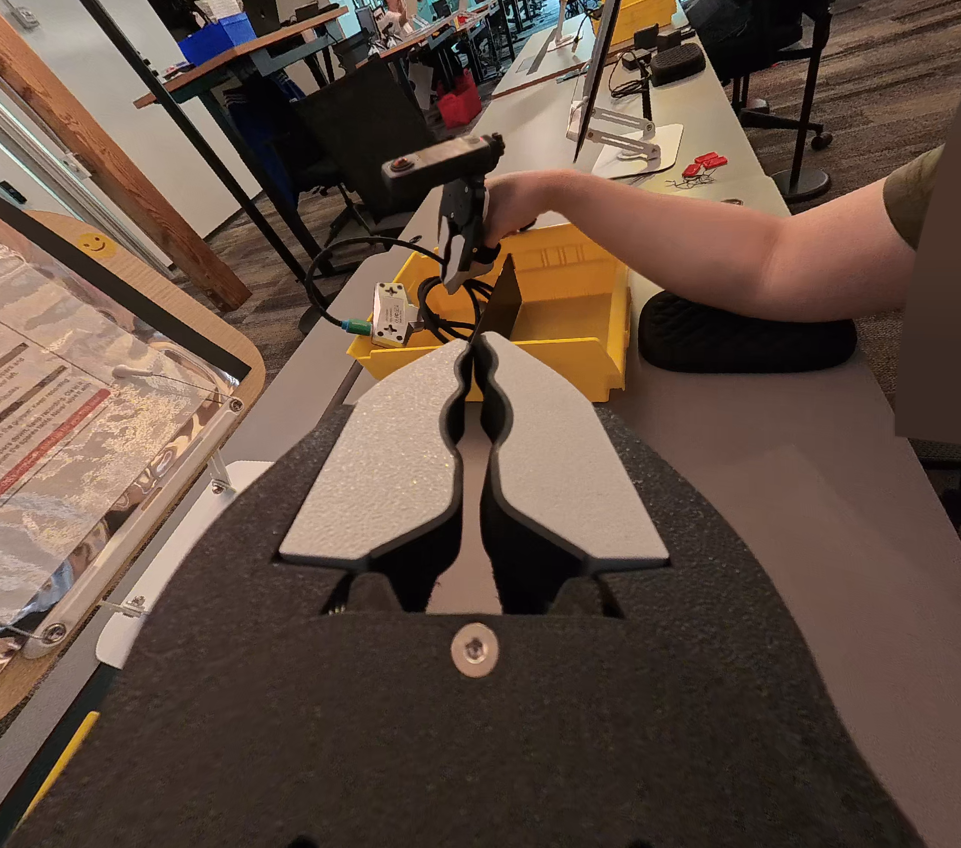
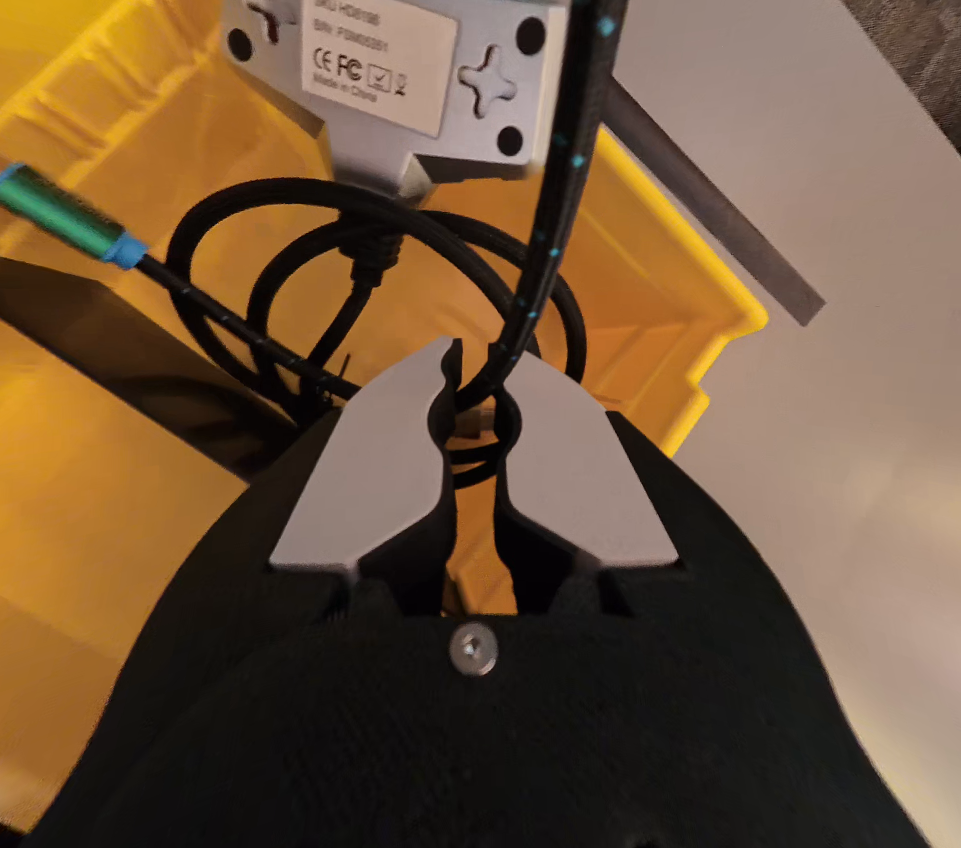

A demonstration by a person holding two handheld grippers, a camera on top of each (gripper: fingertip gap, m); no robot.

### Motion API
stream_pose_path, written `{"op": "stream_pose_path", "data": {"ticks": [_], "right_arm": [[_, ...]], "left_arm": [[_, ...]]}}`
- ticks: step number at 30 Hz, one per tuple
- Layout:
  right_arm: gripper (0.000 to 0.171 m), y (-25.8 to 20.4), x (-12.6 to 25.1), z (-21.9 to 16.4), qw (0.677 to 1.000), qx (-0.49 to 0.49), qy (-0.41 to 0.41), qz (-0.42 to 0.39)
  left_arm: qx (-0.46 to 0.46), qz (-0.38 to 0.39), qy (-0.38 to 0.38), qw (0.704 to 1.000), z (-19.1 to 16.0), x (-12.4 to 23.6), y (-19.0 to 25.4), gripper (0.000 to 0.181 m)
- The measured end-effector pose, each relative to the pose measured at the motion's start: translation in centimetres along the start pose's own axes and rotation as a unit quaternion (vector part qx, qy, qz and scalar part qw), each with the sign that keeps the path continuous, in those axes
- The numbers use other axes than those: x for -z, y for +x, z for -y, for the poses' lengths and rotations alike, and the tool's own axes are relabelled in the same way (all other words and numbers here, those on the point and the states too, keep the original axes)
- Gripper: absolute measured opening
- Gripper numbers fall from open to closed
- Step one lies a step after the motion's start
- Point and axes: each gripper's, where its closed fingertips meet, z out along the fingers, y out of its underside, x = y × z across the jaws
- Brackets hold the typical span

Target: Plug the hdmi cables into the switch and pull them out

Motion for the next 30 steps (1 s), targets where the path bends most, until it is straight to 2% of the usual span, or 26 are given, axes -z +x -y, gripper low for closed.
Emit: {"op": "stream_pose_path", "data": {"ticks": [1,4,8,13,15,17,21,25,27,30], "right_arm": [[0.011,0.2,0.0,0.1,1.0,0.004,0.001,-0.009],[0.01,0.1,0.0,0.7,0.999,0.027,0.01,-0.024],[0.011,-0.9,-0.6,-0.7,0.999,0.02,-0.045,-0.002],[0.012,-0.8,-1.3,0.3,0.997,0.048,-0.045,-0.034],[0.014,0.2,-2.0,1.1,0.994,0.062,-0.037,-0.082],[0.016,0.3,-2.6,1.0,0.992,0.066,-0.052,-0.095],[0.014,1.1,-1.9,2.8,0.988,0.087,0.006,-0.128],[0.017,0.6,-2.2,1.2,0.993,0.056,-0.035,-0.098],[0.026,0.3,-2.2,1.0,0.995,0.045,-0.037,-0.084],[0.027,0.3,-1.4,0.9,0.995,0.048,-0.04,-0.081]], "left_arm": [[0.0,-0.001,0.0,1.0,0.0,0.0,0.0,0.0],[0.0,-0.001,-0.001,1.0,0.0,-0.1,0.0,0.0],[0.001,-0.003,-0.002,1.0,-0.1,-0.2,0.1,0.0],[0.001,-0.005,-0.002,1.0,-0.1,-0.2,0.2,0.0],[0.002,-0.006,-0.001,1.0,-0.1,-0.2,0.2,0.0],[0.002,-0.006,-0.002,1.0,-0.2,-0.3,0.2,0.0],[0.001,-0.006,-0.001,1.0,-0.1,-0.3,0.2,0.0],[0.001,-0.006,-0.002,1.0,-0.2,-0.2,0.2,0.0],[0.0,-0.006,-0.003,1.0,-0.2,-0.2,0.3,0.0],[-0.002,-0.005,-0.004,1.0,-0.2,-0.2,0.3,0.0]]}}
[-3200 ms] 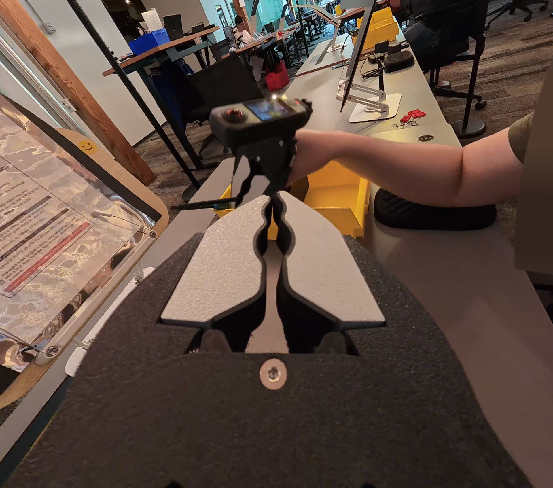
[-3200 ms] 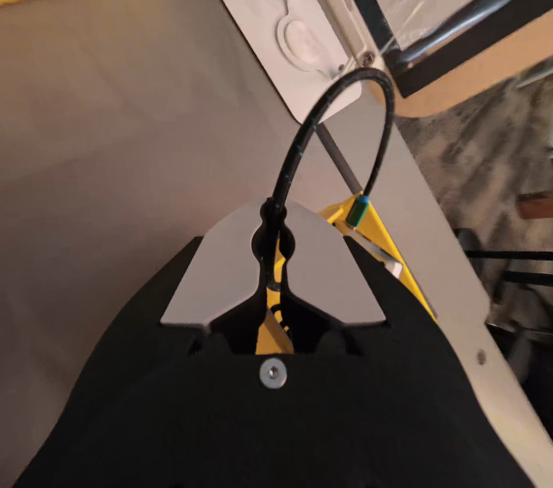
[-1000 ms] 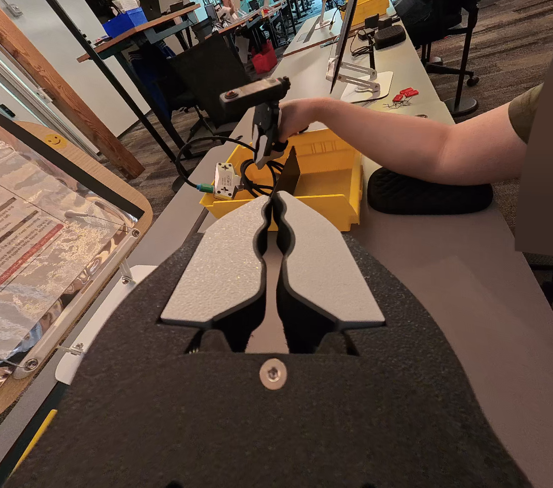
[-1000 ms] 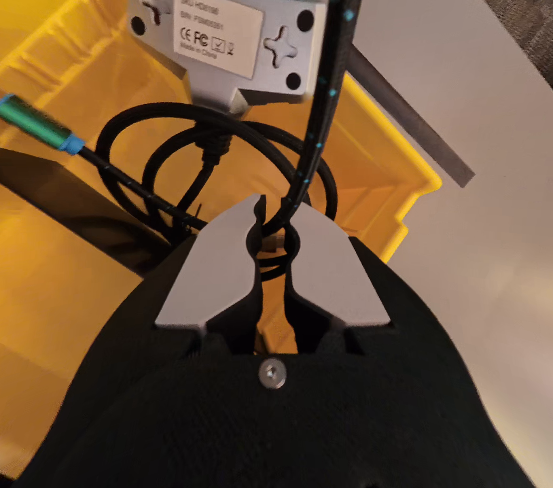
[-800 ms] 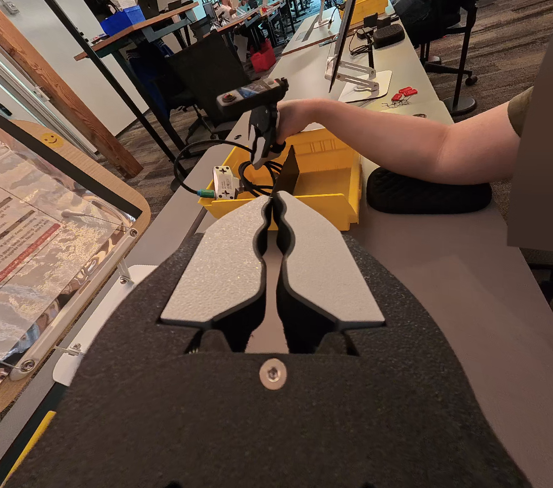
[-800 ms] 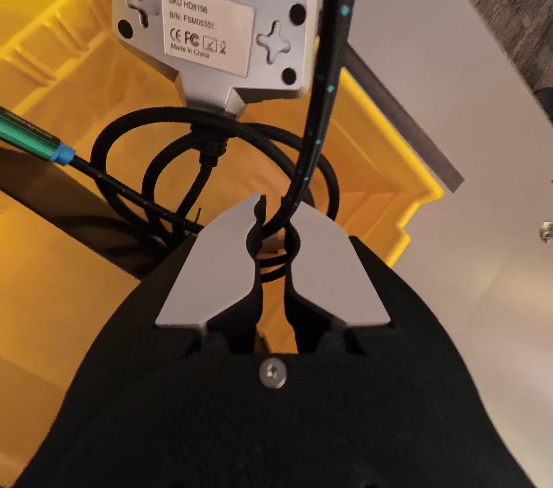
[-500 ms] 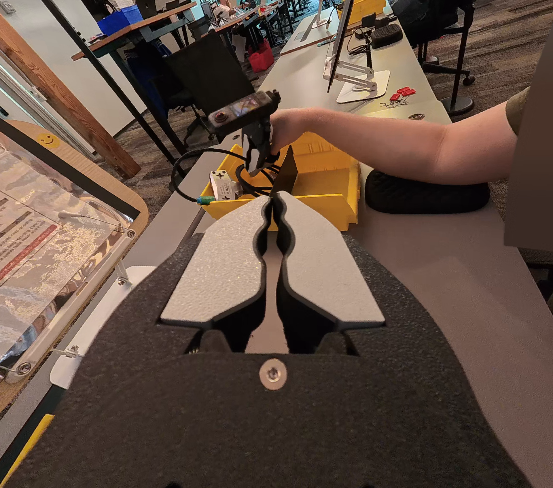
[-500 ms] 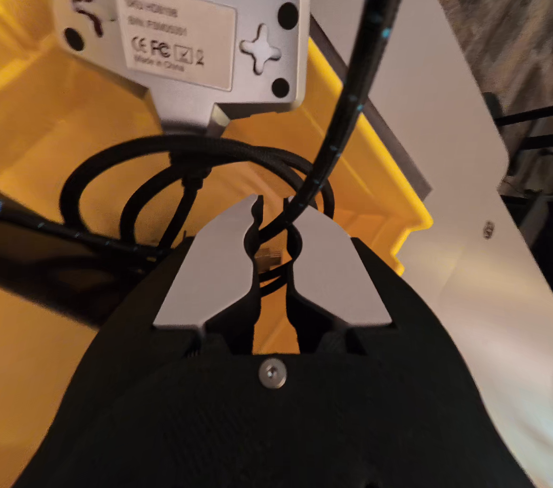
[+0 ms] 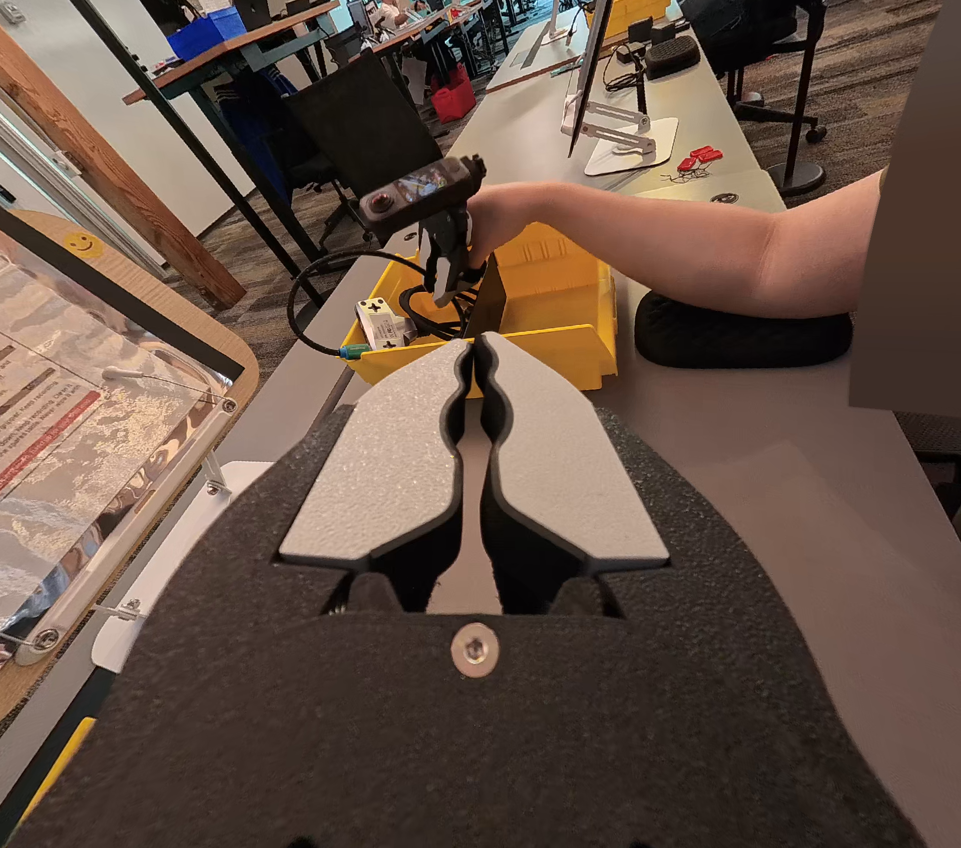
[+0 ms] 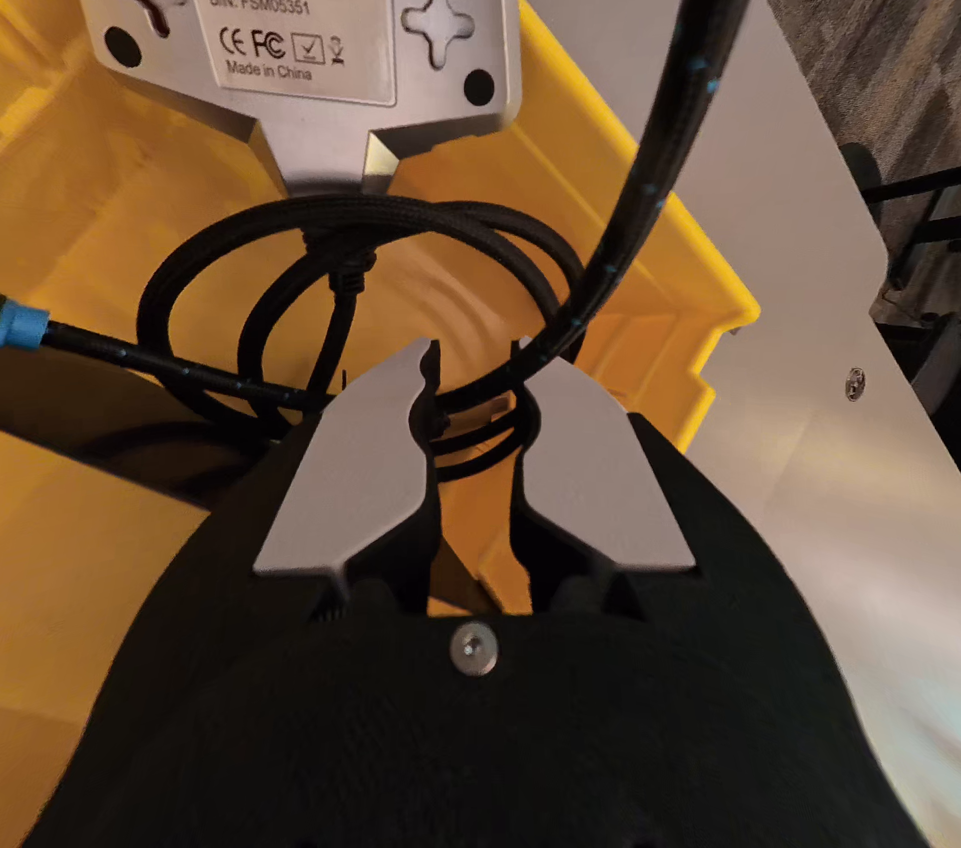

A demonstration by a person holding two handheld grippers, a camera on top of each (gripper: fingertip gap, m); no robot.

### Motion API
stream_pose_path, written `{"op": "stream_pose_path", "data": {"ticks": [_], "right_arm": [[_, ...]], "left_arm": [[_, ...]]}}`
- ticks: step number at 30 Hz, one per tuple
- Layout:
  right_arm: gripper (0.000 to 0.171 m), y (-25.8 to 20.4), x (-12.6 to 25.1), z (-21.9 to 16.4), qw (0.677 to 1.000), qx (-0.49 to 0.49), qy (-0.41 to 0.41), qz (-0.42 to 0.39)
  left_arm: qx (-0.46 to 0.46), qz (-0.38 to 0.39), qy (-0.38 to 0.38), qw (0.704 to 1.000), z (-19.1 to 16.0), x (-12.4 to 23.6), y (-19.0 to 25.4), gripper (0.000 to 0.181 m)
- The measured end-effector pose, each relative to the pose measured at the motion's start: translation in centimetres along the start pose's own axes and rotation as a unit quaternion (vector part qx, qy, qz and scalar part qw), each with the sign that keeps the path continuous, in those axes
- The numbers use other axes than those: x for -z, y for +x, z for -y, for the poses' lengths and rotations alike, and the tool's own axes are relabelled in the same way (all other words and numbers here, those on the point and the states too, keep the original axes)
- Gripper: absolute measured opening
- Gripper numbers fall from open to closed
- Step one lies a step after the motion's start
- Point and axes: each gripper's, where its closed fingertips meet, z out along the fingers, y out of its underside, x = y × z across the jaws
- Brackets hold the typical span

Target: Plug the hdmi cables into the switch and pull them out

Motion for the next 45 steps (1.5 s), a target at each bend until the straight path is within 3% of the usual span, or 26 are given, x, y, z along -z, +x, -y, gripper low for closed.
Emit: {"op": "stream_pose_path", "data": {"ticks": [9,15,22,23,25,29,32,34,38,41,42,43,45], "right_arm": [[0.044,1.1,5.4,0.7,0.998,-0.023,0.051,-0.01],[0.047,-0.3,6.5,1.4,0.998,0.004,0.055,0.006],[0.053,-1.5,8.1,1.5,0.998,0.01,0.058,0.028],[0.05,-1.6,8.1,1.1,0.998,0.011,0.05,0.032],[0.013,-2.1,8.0,0.6,0.997,0.026,0.043,0.053],[0.0,-2.5,8.2,1.6,0.992,0.002,0.084,0.099],[0.0,-2.6,9.4,2.4,0.983,-0.027,0.13,0.124],[0.021,-3.2,9.8,2.2,0.979,-0.046,0.13,0.152],[0.042,-4.1,8.9,1.9,0.977,-0.046,0.115,0.175],[0.038,-3.6,7.9,2.5,0.979,-0.056,0.112,0.159],[0.031,-3.6,7.6,2.8,0.978,-0.061,0.115,0.162],[0.009,-4.1,7.5,3.0,0.974,-0.06,0.121,0.182],[0.008,-4.1,8.0,3.3,0.968,-0.071,0.131,0.204]], "left_arm": [[-0.009,0.044,-0.015,0.999,-0.1,1.8,-1.6,0.0],[0.002,0.064,0.006,0.998,0.7,3.7,-2.5,0.0],[-0.004,0.056,-0.001,0.998,0.6,3.5,-2.2,0.0],[-0.005,0.055,-0.003,0.998,0.6,3.4,-2.1,0.0],[-0.006,0.054,-0.005,0.999,0.5,3.3,-2.1,0.0],[-0.004,0.053,-0.006,0.999,0.4,3.2,-2.1,0.0],[-0.004,0.053,-0.009,0.999,0.2,3.1,-2.1,0.0],[-0.004,0.052,-0.009,0.999,0.2,3.0,-2.2,0.0],[-0.003,0.05,-0.011,0.999,0.1,2.9,-2.1,0.0],[-0.005,0.048,-0.013,0.999,0.1,2.8,-2.0,0.0],[-0.005,0.048,-0.013,0.999,0.1,2.8,-2.0,0.0],[-0.005,0.048,-0.013,0.999,0.1,2.7,-2.0,0.0],[-0.006,0.048,-0.014,0.999,0.1,2.8,-2.0,0.0]]}}
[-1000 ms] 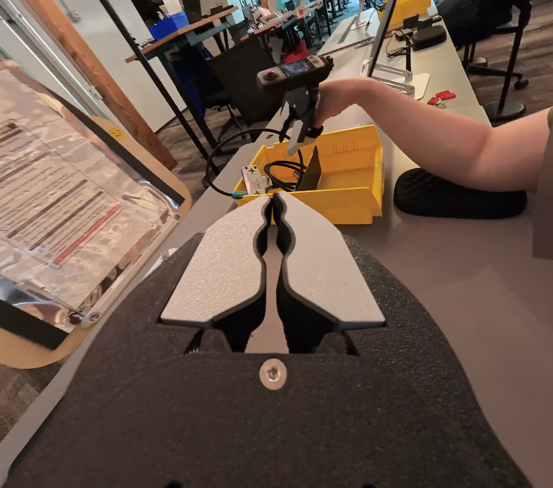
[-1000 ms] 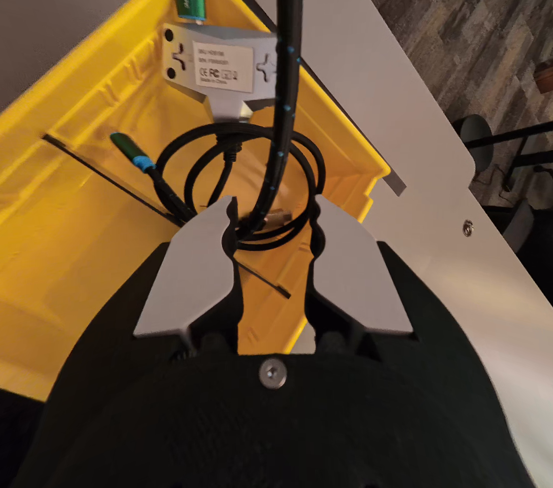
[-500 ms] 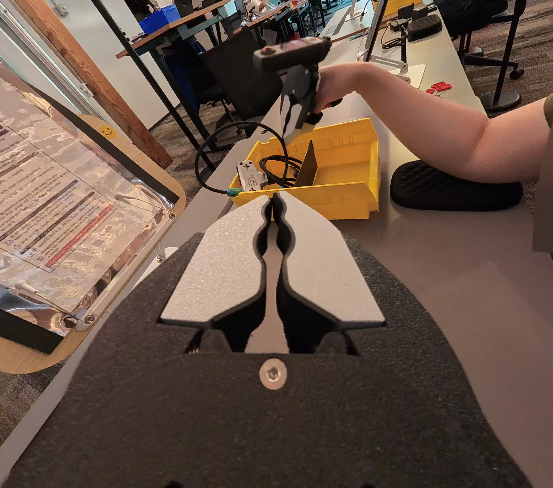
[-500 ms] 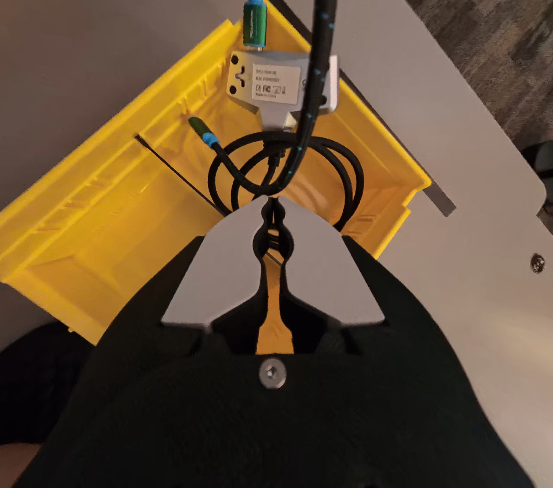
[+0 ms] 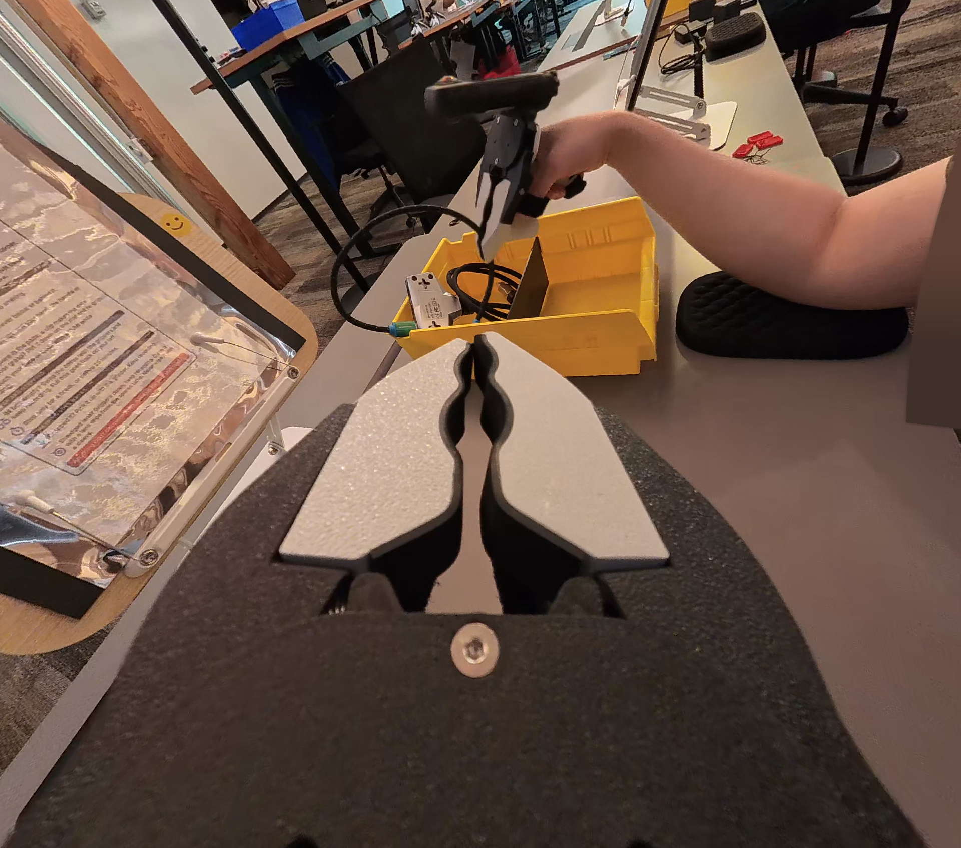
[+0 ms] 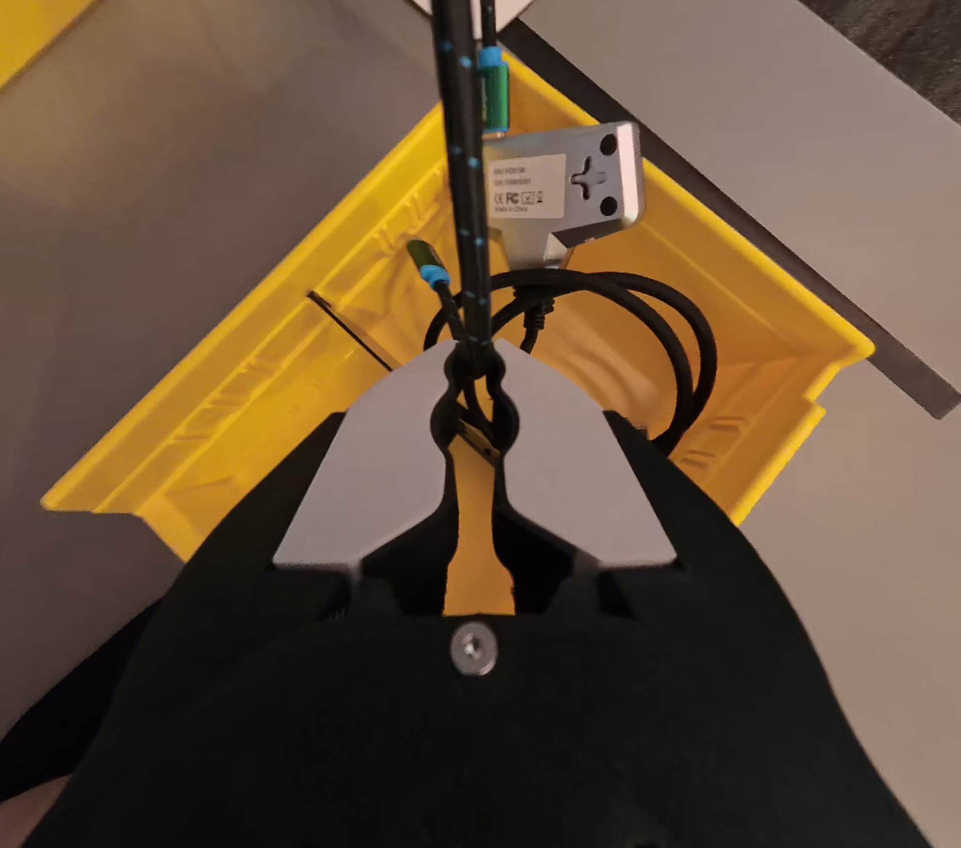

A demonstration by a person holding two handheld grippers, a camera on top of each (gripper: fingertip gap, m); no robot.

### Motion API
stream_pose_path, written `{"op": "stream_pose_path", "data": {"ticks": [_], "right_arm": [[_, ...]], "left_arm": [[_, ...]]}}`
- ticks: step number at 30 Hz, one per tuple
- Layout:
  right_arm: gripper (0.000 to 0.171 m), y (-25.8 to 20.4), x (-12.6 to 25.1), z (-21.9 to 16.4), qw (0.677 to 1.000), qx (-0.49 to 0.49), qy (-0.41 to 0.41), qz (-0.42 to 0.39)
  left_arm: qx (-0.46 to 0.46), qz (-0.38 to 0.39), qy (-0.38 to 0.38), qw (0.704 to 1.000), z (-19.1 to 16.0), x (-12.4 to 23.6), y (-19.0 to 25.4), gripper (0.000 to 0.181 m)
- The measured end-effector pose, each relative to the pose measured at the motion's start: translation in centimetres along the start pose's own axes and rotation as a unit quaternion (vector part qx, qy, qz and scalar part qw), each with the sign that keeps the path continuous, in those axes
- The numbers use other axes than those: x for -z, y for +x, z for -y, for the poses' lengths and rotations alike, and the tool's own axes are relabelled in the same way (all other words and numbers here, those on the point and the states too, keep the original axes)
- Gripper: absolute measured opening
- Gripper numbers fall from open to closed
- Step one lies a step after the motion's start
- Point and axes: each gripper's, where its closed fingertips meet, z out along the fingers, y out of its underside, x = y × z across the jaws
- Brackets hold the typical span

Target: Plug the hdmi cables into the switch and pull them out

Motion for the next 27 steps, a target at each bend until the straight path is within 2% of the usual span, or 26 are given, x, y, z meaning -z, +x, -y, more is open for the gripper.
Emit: {"op": "stream_pose_path", "data": {"ticks": [4,7,11,16,22,25,27], "right_arm": [[0.008,0.0,3.5,1.9,0.997,0.018,0.06,-0.035],[0.008,0.1,5.1,1.0,0.996,0.031,0.034,-0.074],[0.008,1.9,5.0,-1.0,0.987,0.056,-0.037,-0.145],[0.009,3.4,4.3,0.0,0.971,0.112,-0.04,-0.206],[0.008,4.5,5.5,-0.7,0.944,0.145,-0.095,-0.281],[0.009,4.0,4.8,-0.7,0.94,0.17,-0.108,-0.275],[0.008,3.8,3.5,-0.7,0.954,0.158,-0.092,-0.24]], "left_arm": [[-0.001,0.0,0.002,1.0,0.1,0.1,-0.1,0.0],[0.001,0.0,0.004,1.0,0.1,0.1,-0.1,0.0],[-0.002,-0.001,0.001,1.0,0.0,0.0,0.1,0.0],[-0.002,-0.005,-0.004,1.0,-0.1,-0.3,0.2,0.0],[0.001,-0.006,-0.001,1.0,-0.1,-0.3,0.1,0.0],[0.001,-0.007,-0.001,1.0,-0.1,-0.3,0.1,0.0],[0.001,-0.008,-0.001,1.0,-0.2,-0.3,0.2,0.0]]}}
